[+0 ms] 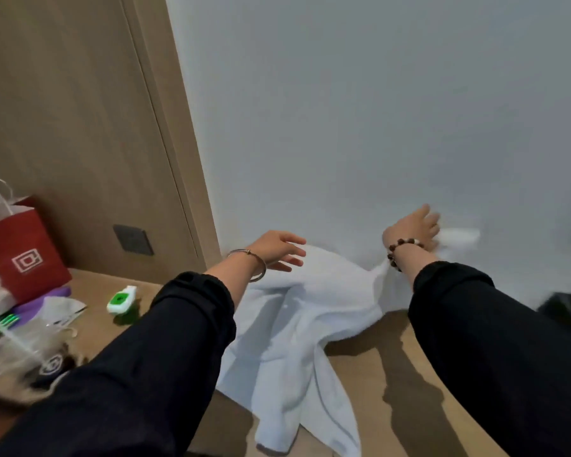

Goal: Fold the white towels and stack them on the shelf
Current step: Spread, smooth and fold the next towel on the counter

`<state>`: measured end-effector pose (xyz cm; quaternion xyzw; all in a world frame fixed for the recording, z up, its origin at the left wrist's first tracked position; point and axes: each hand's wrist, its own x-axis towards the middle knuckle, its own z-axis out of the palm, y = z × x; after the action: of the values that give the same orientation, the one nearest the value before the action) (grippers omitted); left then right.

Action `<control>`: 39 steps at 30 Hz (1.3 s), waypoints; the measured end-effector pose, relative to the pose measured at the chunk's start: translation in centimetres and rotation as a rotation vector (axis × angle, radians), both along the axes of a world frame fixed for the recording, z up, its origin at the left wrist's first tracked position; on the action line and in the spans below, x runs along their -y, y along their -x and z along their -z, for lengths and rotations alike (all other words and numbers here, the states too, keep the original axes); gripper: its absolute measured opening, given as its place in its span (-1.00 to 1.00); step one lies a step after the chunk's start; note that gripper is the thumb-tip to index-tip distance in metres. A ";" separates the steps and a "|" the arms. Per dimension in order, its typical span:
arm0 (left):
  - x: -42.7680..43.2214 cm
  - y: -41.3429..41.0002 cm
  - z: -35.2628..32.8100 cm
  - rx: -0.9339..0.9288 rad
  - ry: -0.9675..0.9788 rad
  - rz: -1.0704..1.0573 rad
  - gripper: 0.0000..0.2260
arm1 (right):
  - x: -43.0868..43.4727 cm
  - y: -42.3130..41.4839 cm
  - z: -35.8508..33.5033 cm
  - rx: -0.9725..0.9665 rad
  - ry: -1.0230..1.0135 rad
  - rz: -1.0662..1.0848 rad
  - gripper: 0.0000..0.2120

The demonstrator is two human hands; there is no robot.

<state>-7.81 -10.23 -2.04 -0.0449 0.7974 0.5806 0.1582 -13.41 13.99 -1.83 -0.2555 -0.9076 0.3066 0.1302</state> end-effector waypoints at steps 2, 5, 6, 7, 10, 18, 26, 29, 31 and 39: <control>-0.9 0.5 3.6 0.055 0.068 -0.023 -0.78 | -0.2 -0.2 4.1 0.104 -0.080 -0.114 -0.29; -1.5 1.0 9.0 0.007 0.417 0.071 -0.70 | 0.4 -1.1 10.1 0.287 -0.106 -0.302 -0.38; -1.6 1.1 10.5 -0.012 0.568 0.144 -0.65 | 0.7 -1.3 11.7 0.362 -0.099 -0.386 -0.38; -1.6 1.2 12.5 -0.010 0.685 0.220 -0.59 | 1.0 -1.8 13.8 0.448 -0.092 -0.472 -0.35; -1.0 0.1 17.0 0.014 0.870 0.351 -0.27 | 2.2 -4.0 17.9 0.637 -0.124 -0.675 -0.07; 0.1 -2.5 23.1 -0.084 1.130 0.502 0.11 | 5.1 -9.5 24.2 0.600 -0.344 -0.805 -0.56; 2.1 -5.3 23.9 -0.234 1.047 0.529 -0.18 | -0.4 -7.2 21.9 0.548 -0.925 -0.659 -0.71; 0.5 -5.6 22.8 -0.385 1.210 0.666 -0.41 | -0.7 -7.1 22.0 0.611 -0.968 -0.618 -0.67; 0.1 -5.7 21.5 -0.651 1.261 0.588 -0.52 | -0.3 -7.6 22.2 0.500 -0.941 -0.673 -0.63; 3.9 -0.8 18.4 -0.315 1.225 0.061 -0.11 | 2.1 -9.6 23.0 0.506 -0.456 -1.103 -0.06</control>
<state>-7.02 -14.16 -20.39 -0.0185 0.9997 0.0138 0.0010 -3.82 11.88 -24.78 0.2181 -0.9505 0.0584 -0.2135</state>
